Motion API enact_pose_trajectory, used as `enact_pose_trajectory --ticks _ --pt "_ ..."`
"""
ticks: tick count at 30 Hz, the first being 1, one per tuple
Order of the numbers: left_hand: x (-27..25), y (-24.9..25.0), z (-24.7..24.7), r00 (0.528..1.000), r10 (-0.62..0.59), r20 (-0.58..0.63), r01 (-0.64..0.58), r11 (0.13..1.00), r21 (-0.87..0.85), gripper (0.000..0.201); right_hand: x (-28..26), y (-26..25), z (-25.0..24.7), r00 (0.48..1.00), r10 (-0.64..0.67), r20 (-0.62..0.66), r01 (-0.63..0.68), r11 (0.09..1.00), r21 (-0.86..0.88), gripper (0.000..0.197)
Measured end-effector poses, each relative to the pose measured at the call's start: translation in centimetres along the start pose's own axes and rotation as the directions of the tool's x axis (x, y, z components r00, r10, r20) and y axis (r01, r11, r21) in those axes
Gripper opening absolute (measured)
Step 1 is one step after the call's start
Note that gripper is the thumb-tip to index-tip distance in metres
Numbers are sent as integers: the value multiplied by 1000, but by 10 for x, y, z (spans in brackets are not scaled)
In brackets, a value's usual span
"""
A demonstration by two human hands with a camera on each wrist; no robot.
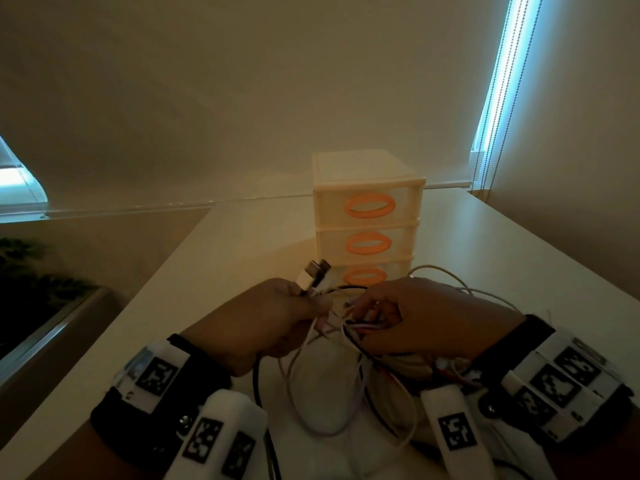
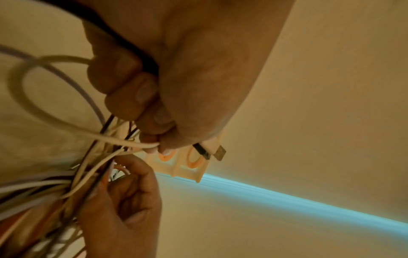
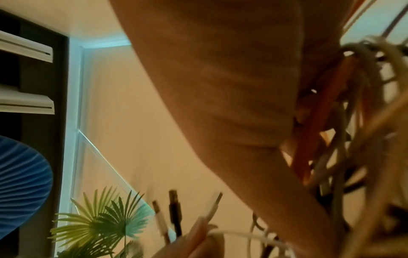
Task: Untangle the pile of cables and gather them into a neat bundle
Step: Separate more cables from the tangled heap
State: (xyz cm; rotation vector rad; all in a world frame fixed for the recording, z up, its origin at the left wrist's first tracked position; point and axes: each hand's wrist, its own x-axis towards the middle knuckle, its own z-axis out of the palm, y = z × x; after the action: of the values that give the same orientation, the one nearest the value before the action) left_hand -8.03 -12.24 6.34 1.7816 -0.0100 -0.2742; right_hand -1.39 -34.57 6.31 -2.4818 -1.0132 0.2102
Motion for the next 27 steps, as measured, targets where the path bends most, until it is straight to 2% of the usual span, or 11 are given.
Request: enact_pose_trajectory --ticks 4,7,9,12,15,17,19,21,25,27 --pt "-4 9 -17 998 65 25 -58 977 -207 34 -9 7 -20 998 7 -56 -4 998 61 27" --pt "-7 10 -38 987 155 37 -131 923 -363 37 -12 16 -31 986 47 -162 -38 998 56 18" --pt "-10 10 -49 977 213 30 -184 897 -401 38 -14 22 -36 969 59 -239 -46 997 58 14" --pt "-12 10 -50 977 211 11 -195 923 -332 36 -17 25 -40 932 10 -361 7 999 46 12" --pt "-11 10 -38 986 167 -8 -165 966 -198 36 -20 27 -41 855 -58 -515 94 995 44 11" --pt "-11 8 -30 984 175 -11 -175 975 -134 34 -18 27 -36 817 -106 -567 138 990 15 11" --pt "-10 7 -22 983 185 -18 -186 978 -98 37 -12 24 -29 821 -189 -539 217 976 -11 13" --pt "-10 8 -16 979 195 -50 -199 976 -90 39 -9 19 -22 847 -254 -467 278 960 -17 11" --pt "-12 16 -27 952 252 -176 -291 923 -253 30 -17 18 -30 909 -209 -361 245 968 55 8" --pt "-12 17 -40 934 257 -247 -328 890 -317 30 -26 20 -41 906 -212 -366 249 967 58 11"
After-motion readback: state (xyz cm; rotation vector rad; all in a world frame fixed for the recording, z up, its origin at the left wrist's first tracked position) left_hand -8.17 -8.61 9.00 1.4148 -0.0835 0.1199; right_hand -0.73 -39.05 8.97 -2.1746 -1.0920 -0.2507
